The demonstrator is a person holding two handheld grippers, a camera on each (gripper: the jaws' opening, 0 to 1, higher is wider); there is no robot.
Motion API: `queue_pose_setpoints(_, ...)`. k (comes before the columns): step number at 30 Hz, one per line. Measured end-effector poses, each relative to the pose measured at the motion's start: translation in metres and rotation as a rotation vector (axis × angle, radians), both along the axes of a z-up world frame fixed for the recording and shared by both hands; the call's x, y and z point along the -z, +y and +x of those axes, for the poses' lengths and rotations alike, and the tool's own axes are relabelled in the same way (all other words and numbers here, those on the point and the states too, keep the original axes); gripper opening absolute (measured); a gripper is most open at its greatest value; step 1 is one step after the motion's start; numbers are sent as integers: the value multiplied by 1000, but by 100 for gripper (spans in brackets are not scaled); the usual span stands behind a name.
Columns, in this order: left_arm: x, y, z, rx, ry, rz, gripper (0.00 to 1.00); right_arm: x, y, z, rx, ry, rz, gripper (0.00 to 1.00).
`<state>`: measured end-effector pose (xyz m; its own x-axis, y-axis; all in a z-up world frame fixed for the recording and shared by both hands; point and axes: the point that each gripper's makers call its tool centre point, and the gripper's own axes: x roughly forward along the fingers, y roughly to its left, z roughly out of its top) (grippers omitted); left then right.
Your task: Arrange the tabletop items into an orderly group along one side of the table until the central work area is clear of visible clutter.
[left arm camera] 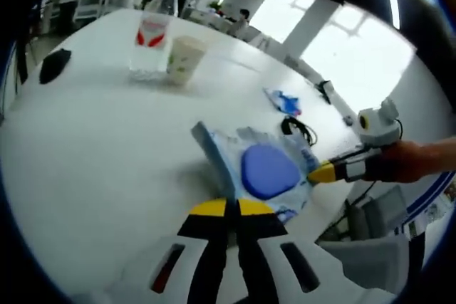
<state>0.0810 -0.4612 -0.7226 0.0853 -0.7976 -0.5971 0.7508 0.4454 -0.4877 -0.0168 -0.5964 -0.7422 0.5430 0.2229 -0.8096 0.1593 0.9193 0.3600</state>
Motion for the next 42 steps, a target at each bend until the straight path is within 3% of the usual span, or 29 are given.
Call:
queue_pose_setpoints(19,-10,-22,-3,66,-24,-14,0,-1,-7,-18,72,-10,11,0)
queue_pose_setpoints(28,-12,-32,-3,76,-24,-15,0,-13,-10,-23,110,-23,7,0)
queue_pose_setpoints(42,-9,-39,-12,109,-32,-6,0,3,-14,-34,132,0,22,0)
